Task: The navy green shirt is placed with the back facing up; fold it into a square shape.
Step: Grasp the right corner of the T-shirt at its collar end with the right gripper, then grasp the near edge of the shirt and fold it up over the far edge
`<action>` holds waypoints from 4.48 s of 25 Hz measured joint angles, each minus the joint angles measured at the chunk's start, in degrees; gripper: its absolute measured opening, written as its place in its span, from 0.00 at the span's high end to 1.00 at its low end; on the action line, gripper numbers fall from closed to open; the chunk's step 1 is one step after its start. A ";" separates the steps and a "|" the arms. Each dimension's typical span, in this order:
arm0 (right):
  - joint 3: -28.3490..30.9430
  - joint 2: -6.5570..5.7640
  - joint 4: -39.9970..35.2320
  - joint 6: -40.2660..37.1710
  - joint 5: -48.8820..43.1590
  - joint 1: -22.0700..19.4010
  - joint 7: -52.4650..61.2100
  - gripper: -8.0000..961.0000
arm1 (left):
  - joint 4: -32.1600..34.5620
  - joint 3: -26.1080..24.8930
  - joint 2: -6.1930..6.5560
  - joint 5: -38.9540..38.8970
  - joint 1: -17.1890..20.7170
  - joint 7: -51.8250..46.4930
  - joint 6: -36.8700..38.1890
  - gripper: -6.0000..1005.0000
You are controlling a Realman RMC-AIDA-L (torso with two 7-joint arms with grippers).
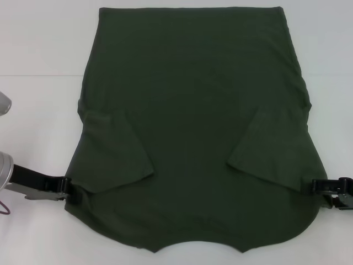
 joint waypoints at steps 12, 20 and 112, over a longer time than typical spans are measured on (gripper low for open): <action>-0.24 0.63 -2.16 0.08 0.30 -0.53 0.08 0.21 | 0.00 -0.04 -0.08 0.00 0.14 0.00 0.00 0.96; -0.42 0.69 -1.87 0.16 0.04 -0.11 0.04 0.44 | 0.00 -0.08 -0.15 0.00 0.15 0.00 0.00 0.96; 6.07 -6.07 9.59 -18.72 3.87 -4.44 -29.34 0.95 | -6.77 -20.23 7.97 -4.69 4.94 11.32 18.46 0.95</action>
